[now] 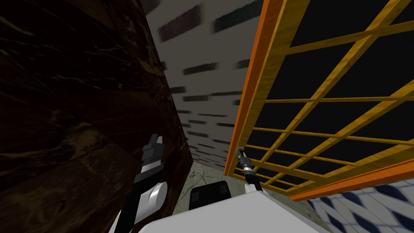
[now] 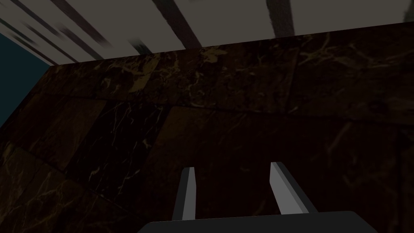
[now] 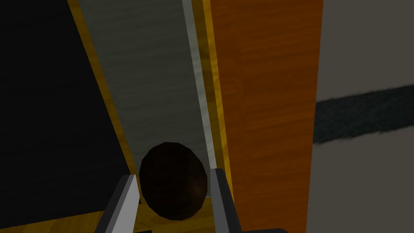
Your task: Pull the door open
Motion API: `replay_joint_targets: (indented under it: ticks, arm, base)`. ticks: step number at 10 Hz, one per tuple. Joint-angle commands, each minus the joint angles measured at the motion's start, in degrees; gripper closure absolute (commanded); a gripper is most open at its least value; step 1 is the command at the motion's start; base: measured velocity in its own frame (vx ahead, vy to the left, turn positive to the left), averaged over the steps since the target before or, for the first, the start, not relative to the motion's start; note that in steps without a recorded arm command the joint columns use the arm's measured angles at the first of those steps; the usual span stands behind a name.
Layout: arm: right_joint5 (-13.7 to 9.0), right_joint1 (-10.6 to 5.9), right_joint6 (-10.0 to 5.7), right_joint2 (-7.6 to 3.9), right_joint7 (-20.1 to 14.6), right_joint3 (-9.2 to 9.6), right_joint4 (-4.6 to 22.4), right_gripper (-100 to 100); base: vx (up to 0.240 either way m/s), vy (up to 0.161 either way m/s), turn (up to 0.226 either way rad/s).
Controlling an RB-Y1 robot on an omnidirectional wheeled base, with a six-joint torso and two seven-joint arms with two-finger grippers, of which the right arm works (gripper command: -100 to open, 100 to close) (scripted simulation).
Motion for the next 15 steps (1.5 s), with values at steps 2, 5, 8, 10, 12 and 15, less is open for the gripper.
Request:
replay_joint_targets:
  ticks: [2,5,8,10,12,15]
  arm:
    - [-0.5,0.63,-0.26,0.04,-2.8,0.44,-0.3,100]
    - [-1.2,1.31,-0.64,0.05,-6.6,1.09,-0.7,100]
    - [-1.9,2.04,-1.04,0.06,-10.7,1.78,-1.2,100]
    - [-2.5,2.61,-1.35,0.07,-13.9,2.33,-1.5,100]
    - [-3.0,3.18,-1.67,0.07,-17.1,2.87,-1.9,100]
    - [-3.6,3.78,-2.0,0.08,-20.7,3.45,-2.3,100]
  base:
    - [-0.023,-0.002,0.017]
    - [-0.021,-0.007,0.026]
    - [-0.023,-0.005,0.026]
    - [-0.027,-0.007,0.032]
    - [-0.025,-0.007,0.031]
    - [-0.014,-0.008,0.024]
